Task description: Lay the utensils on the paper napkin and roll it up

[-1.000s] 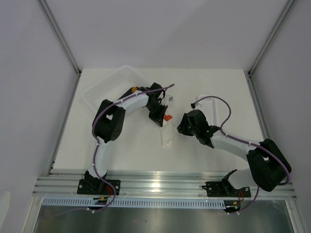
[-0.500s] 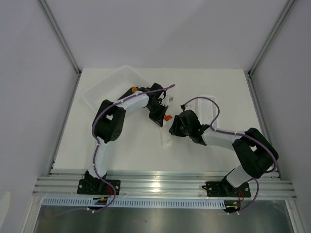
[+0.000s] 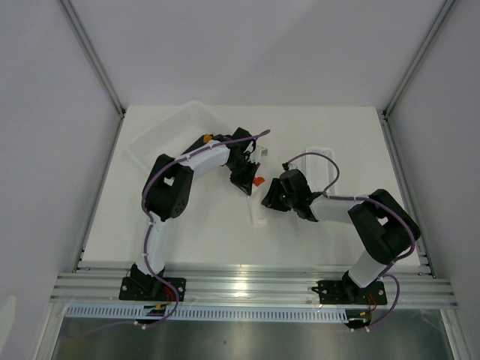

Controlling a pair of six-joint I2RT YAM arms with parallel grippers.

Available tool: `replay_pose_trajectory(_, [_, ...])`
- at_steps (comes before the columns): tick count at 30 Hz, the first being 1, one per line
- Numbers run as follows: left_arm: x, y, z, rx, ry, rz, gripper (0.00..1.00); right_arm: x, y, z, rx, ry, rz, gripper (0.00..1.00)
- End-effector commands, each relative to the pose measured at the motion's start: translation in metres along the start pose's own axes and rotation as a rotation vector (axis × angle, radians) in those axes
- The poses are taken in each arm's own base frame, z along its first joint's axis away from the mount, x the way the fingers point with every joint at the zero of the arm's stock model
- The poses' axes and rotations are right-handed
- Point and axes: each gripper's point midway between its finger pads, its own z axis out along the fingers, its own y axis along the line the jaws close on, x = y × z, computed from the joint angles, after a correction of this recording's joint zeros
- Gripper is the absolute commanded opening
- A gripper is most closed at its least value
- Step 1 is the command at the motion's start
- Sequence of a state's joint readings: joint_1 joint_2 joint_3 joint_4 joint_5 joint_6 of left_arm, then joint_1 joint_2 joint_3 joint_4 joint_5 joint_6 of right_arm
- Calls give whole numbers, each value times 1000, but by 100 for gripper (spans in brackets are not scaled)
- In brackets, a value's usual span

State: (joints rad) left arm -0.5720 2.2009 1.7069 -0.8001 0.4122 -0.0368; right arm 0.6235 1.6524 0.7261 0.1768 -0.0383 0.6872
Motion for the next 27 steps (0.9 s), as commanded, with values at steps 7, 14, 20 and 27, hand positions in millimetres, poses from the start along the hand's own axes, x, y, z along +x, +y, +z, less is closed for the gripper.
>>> replay_pose_trajectory(7, [-13,-15,-19,23,-62,24,1,18,-19,10,-52,98,70,38])
replay_pose_trajectory(14, [-14,-13,-18,22,-62,16,1,25,-19,11,-99,134,84,13])
replay_pose_trajectory(20, [-15,-11,-20,20,-68,17,5,18,-12,5,-184,110,109,0])
replay_pose_trajectory(27, [-19,-13,-41,21,-96,50,47,-4,9,-8,-274,24,82,0])
